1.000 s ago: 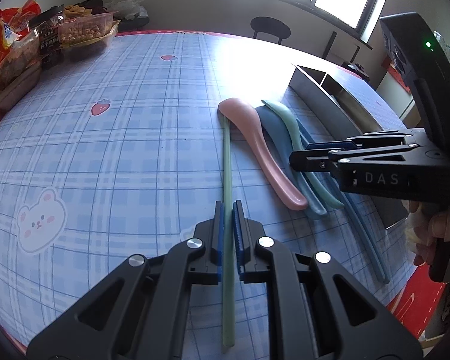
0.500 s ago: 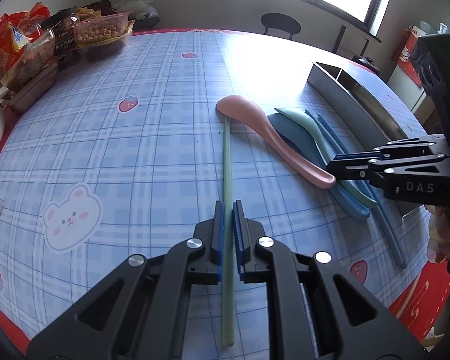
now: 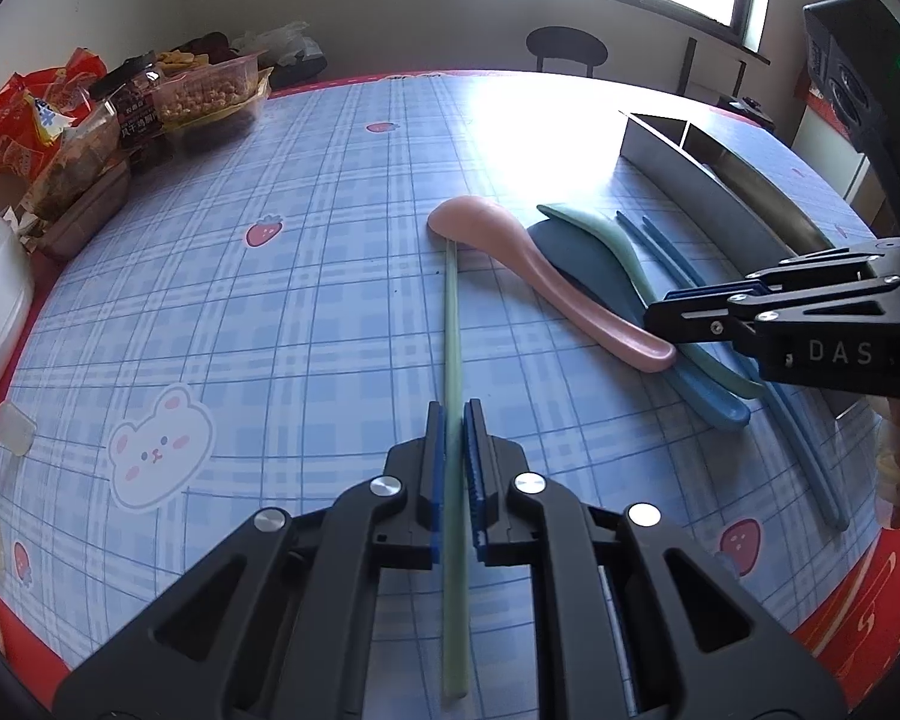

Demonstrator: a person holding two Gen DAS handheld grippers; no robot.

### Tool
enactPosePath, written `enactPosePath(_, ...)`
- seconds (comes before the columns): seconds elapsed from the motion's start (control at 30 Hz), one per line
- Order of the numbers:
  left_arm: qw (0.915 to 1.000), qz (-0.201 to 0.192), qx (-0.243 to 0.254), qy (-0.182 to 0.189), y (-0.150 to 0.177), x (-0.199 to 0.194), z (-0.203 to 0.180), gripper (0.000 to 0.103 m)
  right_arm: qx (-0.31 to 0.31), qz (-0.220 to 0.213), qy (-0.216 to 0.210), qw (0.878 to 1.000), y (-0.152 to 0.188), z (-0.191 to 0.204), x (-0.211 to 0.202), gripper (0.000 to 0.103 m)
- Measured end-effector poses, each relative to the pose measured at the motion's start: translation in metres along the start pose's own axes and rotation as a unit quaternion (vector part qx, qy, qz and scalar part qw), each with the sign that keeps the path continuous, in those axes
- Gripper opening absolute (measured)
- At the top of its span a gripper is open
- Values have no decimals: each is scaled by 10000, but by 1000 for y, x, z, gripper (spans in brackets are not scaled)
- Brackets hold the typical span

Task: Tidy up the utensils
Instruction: 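Carry the green chopstick and green spoon toward the steel tray with both tools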

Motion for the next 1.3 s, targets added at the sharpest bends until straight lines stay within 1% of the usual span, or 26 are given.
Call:
enactPosePath(0.03, 9999, -17, -83, 82, 0, -1, 2, 11, 63, -46, -33, 10000, 1, -1, -1, 13)
enactPosePath(0.1, 9986, -65, -366, 373, 3, -4, 11, 10, 174, -172, -119, 9996, 4, -4, -4, 13)
enactPosePath(0.2, 9949, -345, -742, 588, 6, -14, 23, 10, 370, -340, -352, 9981, 11, -7, -9, 13)
enactPosePath(0.3, 9918, -710, -875, 603, 7, -28, 28, 10, 565, -596, -617, 9947, 18, -10, -18, 13)
enactPosePath(0.37, 9895, -863, -1001, 580, 8, -34, 32, 10, 652, -822, -763, 9915, 23, -11, -27, 13)
enactPosePath(0.43, 9865, -986, -1156, 606, 9, -38, 38, 10, 835, -1057, -990, 9859, 27, -12, -35, 13)
enactPosePath(0.47, 9851, -1013, -1235, 631, 9, -39, 40, 10, 931, -1139, -1102, 9830, 30, -13, -38, 13)
enactPosePath(0.6, 9813, -1081, -1384, 793, 9, -42, 46, 10, 1038, -1451, -1257, 9759, 39, -10, -48, 13)
enactPosePath(0.67, 9794, -1061, -1463, 896, 8, -43, 50, 10, 1108, -1530, -1353, 9726, 42, -11, -50, 13)
enactPosePath(0.8, 9720, -1125, -1771, 1054, 10, -54, 63, 10, 1114, -1616, -1388, 9707, 45, -16, -56, 13)
enactPosePath(0.9, 9707, -1223, -1804, 1012, 7, -65, 68, 10, 1152, -1685, -1451, 9681, 43, -19, -59, 13)
enactPosePath(1.03, 9698, -1363, -1751, 1009, -1, -83, 65, 10, 1164, -1755, -1534, 9655, 40, -21, -63, 13)
enactPosePath(1.17, 9711, -1481, -1596, 981, -14, -97, 53, 10, 1211, -1834, -1603, 9623, 40, -28, -70, 13)
enactPosePath(1.3, 9717, -1579, -1436, 1011, -28, -108, 35, 10, 1285, -1963, -1629, 9583, 43, -43, -82, 13)
Point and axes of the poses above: each gripper's, at about its wrist camera, not at the fingertips, and x roughly the way its jaws point, z to its left, y to its underside, the point moved 4 cm from there along x, roughly the way its jaws point, and after that the axes turned 2 degrees about -z, right-handed, at the moved point
